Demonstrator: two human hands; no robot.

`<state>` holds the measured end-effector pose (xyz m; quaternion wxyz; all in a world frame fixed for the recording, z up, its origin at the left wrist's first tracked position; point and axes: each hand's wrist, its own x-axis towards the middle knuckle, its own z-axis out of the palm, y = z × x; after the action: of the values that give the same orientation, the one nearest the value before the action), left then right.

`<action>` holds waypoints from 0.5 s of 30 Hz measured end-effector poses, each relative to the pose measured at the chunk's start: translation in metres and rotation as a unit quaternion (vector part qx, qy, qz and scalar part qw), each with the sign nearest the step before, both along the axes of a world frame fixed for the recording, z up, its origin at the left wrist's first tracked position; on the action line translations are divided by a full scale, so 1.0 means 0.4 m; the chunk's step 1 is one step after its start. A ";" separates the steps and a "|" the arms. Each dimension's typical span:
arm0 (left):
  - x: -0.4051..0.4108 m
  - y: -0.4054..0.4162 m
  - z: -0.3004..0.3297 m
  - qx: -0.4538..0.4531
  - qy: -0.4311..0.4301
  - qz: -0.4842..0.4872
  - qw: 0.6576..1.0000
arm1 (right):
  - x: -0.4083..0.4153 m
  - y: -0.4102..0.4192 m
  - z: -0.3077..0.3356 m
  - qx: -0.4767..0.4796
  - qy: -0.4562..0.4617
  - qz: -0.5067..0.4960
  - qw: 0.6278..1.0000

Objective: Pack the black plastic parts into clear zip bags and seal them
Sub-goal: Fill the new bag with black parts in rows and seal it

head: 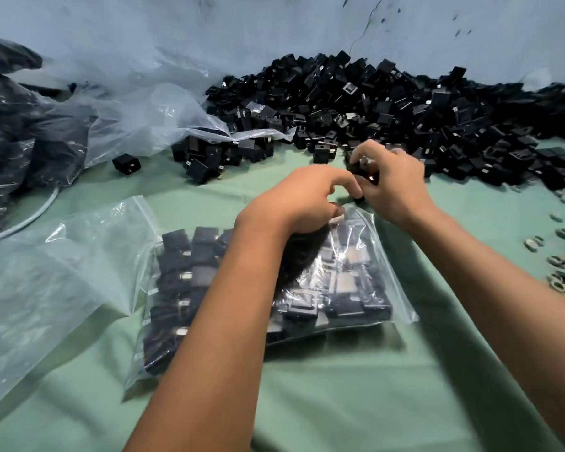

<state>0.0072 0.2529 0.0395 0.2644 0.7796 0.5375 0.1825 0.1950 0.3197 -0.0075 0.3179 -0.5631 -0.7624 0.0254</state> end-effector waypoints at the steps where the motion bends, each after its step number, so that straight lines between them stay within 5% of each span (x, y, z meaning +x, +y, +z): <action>1: 0.010 0.000 -0.003 -0.001 0.002 -0.012 1.000 | 0.014 -0.026 -0.004 0.006 0.056 -0.009 0.998; 8: 0.035 -0.002 -0.021 -0.007 0.014 -0.039 0.999 | 0.040 -0.182 -0.058 0.025 0.355 0.021 0.934; 15: 0.014 0.018 -0.024 0.077 -0.008 -0.042 0.996 | 0.072 -0.181 -0.054 0.030 0.177 0.117 0.977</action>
<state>0.0126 0.2599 0.0298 0.2150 0.8184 0.4862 0.2182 0.2237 0.2473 -0.0291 0.4590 -0.4465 -0.7554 0.1391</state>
